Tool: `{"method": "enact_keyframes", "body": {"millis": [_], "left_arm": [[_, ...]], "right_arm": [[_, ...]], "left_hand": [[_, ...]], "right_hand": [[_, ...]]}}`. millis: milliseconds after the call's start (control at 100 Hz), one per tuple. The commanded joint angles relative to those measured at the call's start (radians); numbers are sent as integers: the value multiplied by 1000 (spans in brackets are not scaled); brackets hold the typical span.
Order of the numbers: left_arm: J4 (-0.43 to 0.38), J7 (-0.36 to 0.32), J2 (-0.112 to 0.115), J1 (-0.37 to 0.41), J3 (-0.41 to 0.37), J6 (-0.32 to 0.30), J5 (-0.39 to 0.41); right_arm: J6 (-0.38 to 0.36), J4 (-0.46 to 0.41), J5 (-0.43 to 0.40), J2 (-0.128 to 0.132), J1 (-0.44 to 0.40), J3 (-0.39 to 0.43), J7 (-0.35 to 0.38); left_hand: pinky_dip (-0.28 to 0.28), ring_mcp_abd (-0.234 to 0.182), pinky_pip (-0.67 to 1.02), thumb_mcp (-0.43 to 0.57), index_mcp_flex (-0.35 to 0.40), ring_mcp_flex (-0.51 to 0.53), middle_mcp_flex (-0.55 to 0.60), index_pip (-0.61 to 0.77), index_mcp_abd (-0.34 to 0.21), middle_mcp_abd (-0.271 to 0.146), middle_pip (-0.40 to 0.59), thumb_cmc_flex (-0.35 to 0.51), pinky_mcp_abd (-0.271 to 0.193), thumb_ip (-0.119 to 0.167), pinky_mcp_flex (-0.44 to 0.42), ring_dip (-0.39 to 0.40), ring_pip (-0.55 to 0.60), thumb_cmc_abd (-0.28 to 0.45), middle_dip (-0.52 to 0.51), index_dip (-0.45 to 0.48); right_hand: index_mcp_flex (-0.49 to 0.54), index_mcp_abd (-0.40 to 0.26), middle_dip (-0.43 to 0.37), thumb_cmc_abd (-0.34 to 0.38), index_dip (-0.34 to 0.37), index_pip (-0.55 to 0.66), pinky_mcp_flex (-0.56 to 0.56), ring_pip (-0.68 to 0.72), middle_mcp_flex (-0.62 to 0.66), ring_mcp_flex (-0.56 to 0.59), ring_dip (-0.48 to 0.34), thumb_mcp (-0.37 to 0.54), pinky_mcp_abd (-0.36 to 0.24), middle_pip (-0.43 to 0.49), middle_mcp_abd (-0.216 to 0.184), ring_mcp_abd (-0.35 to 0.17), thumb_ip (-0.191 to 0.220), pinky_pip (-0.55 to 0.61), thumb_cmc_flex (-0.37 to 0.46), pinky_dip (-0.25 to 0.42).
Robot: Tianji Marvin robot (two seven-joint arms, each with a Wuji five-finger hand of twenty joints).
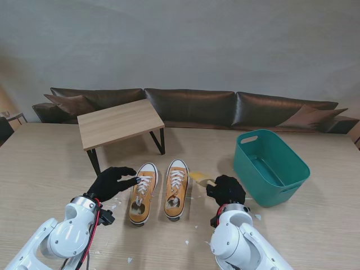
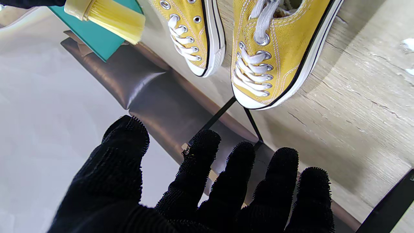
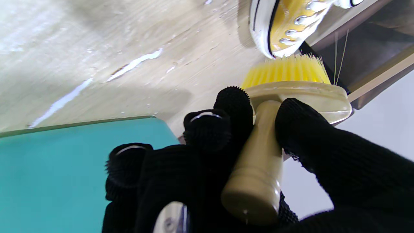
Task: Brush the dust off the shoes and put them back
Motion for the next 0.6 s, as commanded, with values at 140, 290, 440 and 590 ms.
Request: {"method": "enact_keyframes", "body": {"millis": [140,290,440,590], "left_arm": [[-3,-17,-4,6,-3,-2,2],[-6,-15,-4,8,-4,0,5],[-7,-13,-4,11,-6,-4,9],[-8,-10,-4,13,-7,-3,11]], "right_arm": [[-33,-16,-27,1,47,-38,39],[-56,7,-44,2,93,-77,49],[-77,51,-50,-5,144,-122,42],[-76,101,-46,-20,193,-165,31]], "left_hand": [[15,13,-27,-33,-10,-23,-11,-9,3,10,-4,35,6,36,-17,8,-8,40,-5,2],[16,13,-27,-36,-9,-23,-12,-8,2,6,-4,36,6,36,-18,8,-10,41,-5,2],[16,10,-27,-39,-13,-24,-12,-10,0,6,-4,34,5,36,-18,8,-11,40,-6,1],[16,10,-28,-40,-15,-30,-17,-11,-3,6,-6,35,6,36,-19,7,-14,38,-6,0]], "right_hand": [[112,166,0,22,43,61,520,46,97,-21,-7,92,24,-12,55,-151,25,72,74,12],[110,159,2,22,41,58,519,42,94,-21,-10,90,31,-16,54,-150,25,63,71,10],[109,153,4,22,38,56,517,33,92,-21,-15,90,39,-22,53,-138,24,51,68,7],[109,151,5,22,37,56,514,28,91,-22,-18,90,43,-25,51,-134,24,45,67,6]]}}
